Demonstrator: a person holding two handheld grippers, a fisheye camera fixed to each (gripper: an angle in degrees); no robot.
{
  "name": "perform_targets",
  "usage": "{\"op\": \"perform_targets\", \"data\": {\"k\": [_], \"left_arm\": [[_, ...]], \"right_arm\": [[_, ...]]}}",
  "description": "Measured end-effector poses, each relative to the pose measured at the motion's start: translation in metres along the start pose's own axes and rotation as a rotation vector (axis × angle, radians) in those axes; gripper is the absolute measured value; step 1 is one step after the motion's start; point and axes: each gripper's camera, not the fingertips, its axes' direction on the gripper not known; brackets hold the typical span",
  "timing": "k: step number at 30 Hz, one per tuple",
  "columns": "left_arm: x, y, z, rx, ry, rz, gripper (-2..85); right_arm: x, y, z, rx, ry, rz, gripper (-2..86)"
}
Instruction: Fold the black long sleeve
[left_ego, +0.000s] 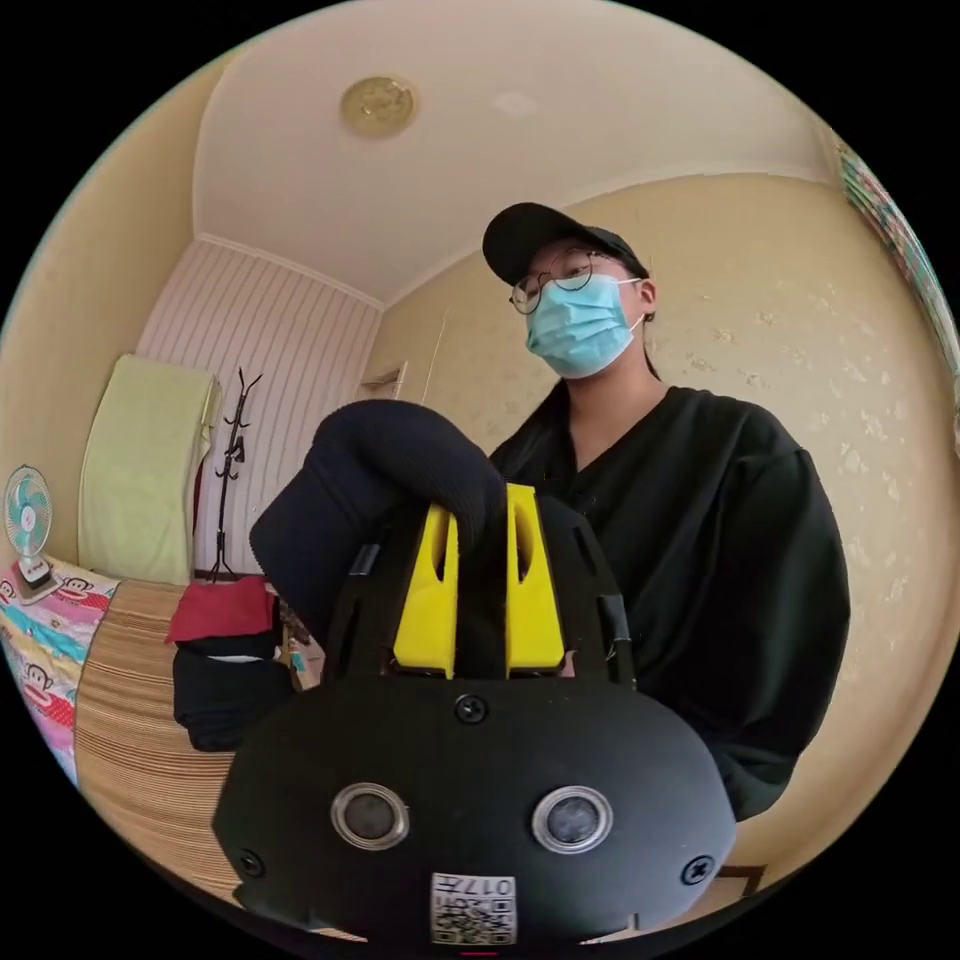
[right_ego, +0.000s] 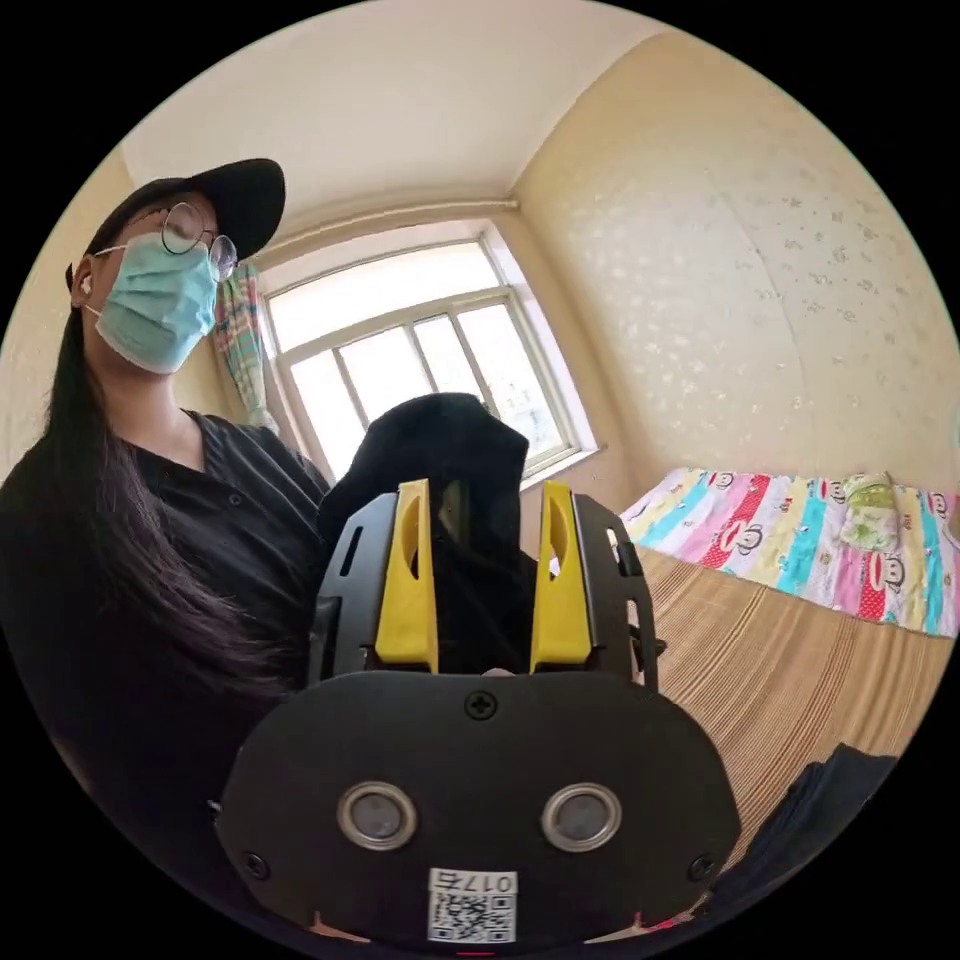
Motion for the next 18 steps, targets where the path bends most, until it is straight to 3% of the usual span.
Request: {"op": "perform_targets", "data": {"k": [2,3,5,7,9,13,15,18], "left_arm": [[-0.008,0.005,0.025,-0.057,-0.044,-0.051,7.9],[-0.011,0.01,0.039,-0.1,-0.041,-0.076,7.9],[-0.012,0.018,0.052,-0.124,-0.07,-0.128,8.0],[-0.01,0.025,0.057,-0.133,-0.157,-0.202,8.5],[-0.011,0.033,0.068,-0.191,-0.341,-0.374,10.6],[-0.021,0.045,0.092,-0.208,-0.453,-0.585,15.9],[-0.029,0.049,0.106,-0.107,-0.491,-0.662,17.0],[-0.043,0.049,0.143,-0.112,-0.62,-0.726,17.1]], "right_arm": [[0.038,0.003,0.05,-0.18,-0.185,0.144,12.2],[0.059,0.014,0.064,-0.181,-0.336,0.197,10.6],[0.082,0.04,0.059,-0.049,-0.4,0.259,5.6],[0.091,0.06,0.04,0.068,-0.38,0.28,4.5],[0.085,0.065,0.019,0.124,-0.237,0.261,3.7],[0.06,0.04,0.031,-0.016,0.097,0.164,3.3],[0.054,0.029,0.043,-0.026,0.11,0.1,3.2],[0.058,0.018,0.049,0.012,0.072,0.069,3.5]]}}
